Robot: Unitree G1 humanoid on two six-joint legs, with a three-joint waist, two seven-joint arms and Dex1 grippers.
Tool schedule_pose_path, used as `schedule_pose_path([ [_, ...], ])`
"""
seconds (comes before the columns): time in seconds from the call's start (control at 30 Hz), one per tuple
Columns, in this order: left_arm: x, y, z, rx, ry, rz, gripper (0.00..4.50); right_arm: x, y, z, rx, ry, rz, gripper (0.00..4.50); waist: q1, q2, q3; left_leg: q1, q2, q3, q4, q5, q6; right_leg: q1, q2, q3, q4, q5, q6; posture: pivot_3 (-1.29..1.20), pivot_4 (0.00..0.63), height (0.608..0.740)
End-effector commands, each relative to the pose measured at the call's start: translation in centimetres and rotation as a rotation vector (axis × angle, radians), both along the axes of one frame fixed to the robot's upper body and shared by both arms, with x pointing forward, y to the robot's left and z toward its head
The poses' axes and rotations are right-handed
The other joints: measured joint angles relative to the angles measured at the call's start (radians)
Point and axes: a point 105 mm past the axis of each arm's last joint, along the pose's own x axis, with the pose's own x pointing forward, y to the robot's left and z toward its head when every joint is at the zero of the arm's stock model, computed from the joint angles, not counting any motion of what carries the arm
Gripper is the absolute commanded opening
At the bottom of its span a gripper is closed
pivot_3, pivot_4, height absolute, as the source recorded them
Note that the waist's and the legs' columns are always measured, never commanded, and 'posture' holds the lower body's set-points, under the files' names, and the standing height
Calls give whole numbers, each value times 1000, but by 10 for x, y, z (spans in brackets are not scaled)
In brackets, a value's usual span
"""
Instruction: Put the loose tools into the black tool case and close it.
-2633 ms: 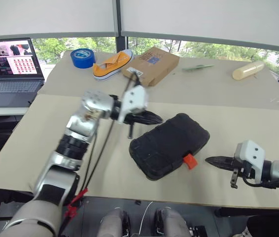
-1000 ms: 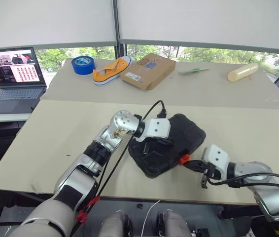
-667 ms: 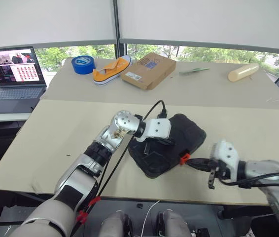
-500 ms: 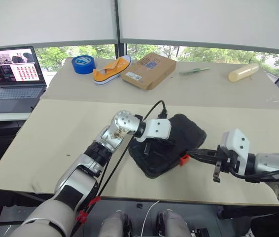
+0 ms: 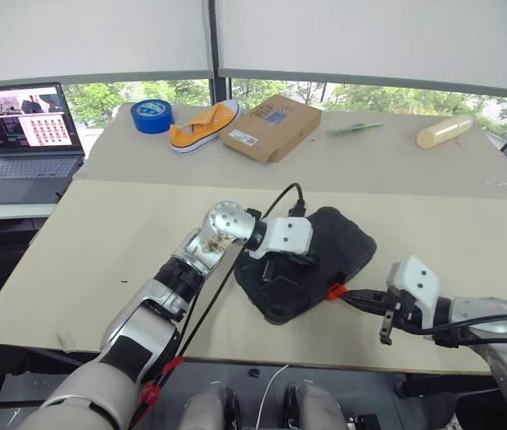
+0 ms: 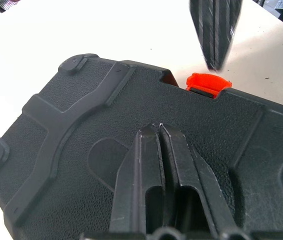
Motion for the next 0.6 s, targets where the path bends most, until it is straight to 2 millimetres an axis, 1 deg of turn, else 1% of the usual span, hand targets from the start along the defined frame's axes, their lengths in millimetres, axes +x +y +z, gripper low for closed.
schedule_pose_path([
  [0.03, 4, 11, -19, 70, 19, 42, 176, -8, -2, 10, 13, -13, 2, 0, 0, 0, 0, 0, 0, 0, 0, 0, 0, 0, 0, 0, 0, 0, 0, 0, 150, 731],
  [0.1, 3, 10, -19, 71, 18, 40, 176, -13, -5, -1, -17, 19, 2, 0, 0, 0, 0, 0, 0, 0, 0, 0, 0, 0, 0, 0, -1, 0, 0, 0, 150, 731],
  [0.2, 3, 8, -19, 70, 16, 32, 176, -15, -2, -19, -39, 59, -1, 0, -1, 0, 0, 0, 0, 0, -1, 0, 0, 0, 0, 0, -1, 0, 0, 0, 150, 731],
  [0.27, 2, 6, -17, 68, 14, 26, 176, -13, -1, -30, -54, 71, -12, 0, -1, 0, 0, 0, 0, 0, -1, 0, 0, 0, 0, 0, -1, 0, 0, 0, 150, 731],
  [0.33, 2, 5, -17, 68, 12, 21, 176, -8, 1, -37, -58, 69, -18, 0, -1, 0, 0, 0, 0, 0, -1, 0, 0, 0, 0, 0, -1, 0, 0, 0, 150, 731],
  [0.43, 1, 5, -17, 70, 10, 16, 176, 4, 5, -36, -54, 38, -29, 0, -1, 0, 0, 0, 0, 0, -1, 0, 0, -1, 0, 0, -1, 0, 0, 0, 150, 731],
  [0.6, 0, 4, -19, 78, 7, 9, 176, 21, 16, -21, -14, -24, -25, 0, -1, -2, 1, 0, -1, 0, -1, 0, 0, -1, 0, 0, -1, 0, 0, 0, 150, 731],
])
